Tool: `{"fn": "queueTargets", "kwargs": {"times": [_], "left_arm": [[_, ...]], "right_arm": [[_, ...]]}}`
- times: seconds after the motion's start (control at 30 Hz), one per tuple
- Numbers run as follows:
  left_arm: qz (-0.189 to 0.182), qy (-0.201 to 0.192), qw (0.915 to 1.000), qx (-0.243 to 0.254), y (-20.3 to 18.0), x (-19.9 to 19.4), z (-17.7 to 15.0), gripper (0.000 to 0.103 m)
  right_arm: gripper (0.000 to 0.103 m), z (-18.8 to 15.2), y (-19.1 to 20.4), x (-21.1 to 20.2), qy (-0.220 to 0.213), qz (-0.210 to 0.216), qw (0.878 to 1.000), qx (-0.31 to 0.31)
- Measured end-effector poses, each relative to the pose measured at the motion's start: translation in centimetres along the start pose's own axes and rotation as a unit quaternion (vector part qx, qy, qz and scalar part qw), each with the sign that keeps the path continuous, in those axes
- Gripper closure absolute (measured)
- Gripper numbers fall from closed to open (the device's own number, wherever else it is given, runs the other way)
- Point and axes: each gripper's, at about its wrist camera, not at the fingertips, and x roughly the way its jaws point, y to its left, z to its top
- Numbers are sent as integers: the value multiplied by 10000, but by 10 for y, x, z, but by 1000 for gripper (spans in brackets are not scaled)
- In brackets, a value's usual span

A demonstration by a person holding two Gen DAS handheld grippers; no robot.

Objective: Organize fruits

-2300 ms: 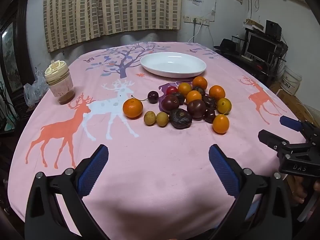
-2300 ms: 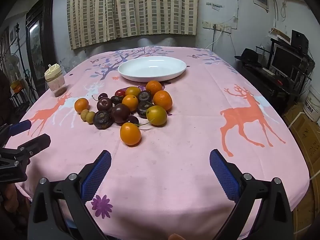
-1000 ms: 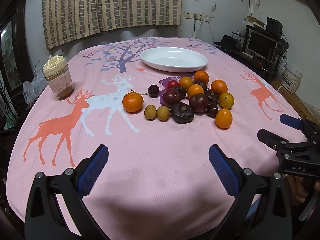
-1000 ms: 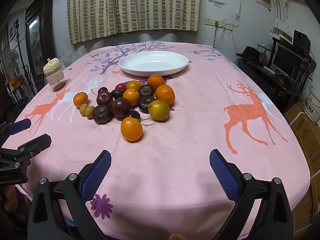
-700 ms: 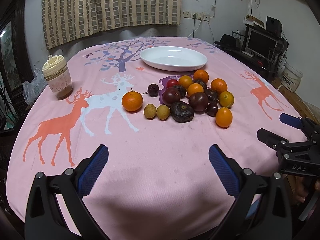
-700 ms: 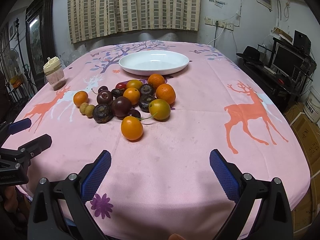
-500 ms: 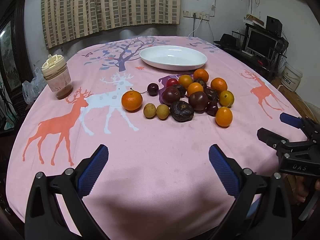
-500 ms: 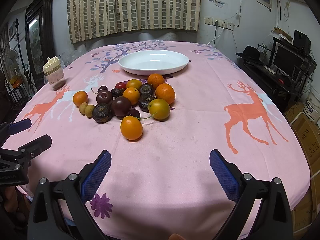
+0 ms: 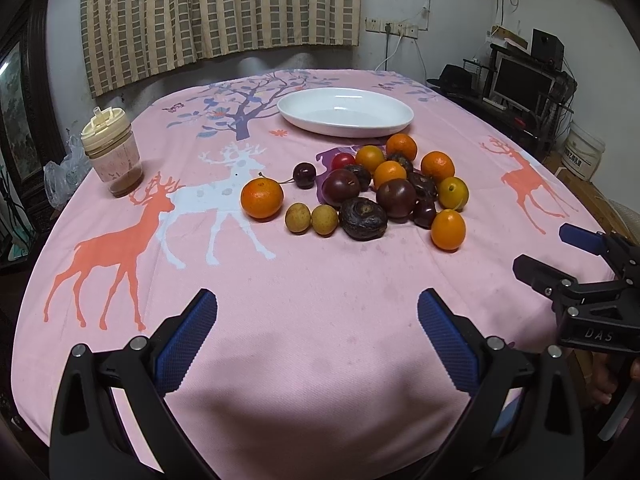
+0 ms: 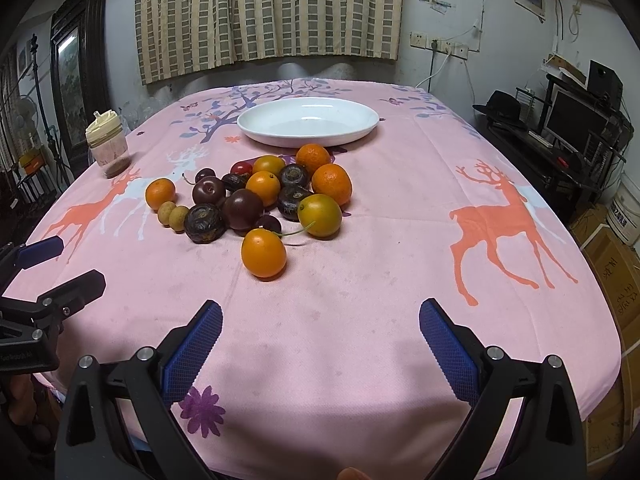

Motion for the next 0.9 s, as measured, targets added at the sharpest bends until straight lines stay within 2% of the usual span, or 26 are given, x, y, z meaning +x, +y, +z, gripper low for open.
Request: {"fn": "queueTargets", "kwargs": {"times": [0.63,0.9], "left_arm": [[-15,73,10000,23,0,6,-1,4],[-133,175,9997,54,3,12,1,4]], "right_arm": [[4,0,1,3,123,-37,9999,-44],[4,2,0,9,184,9,9998,-46]]}}
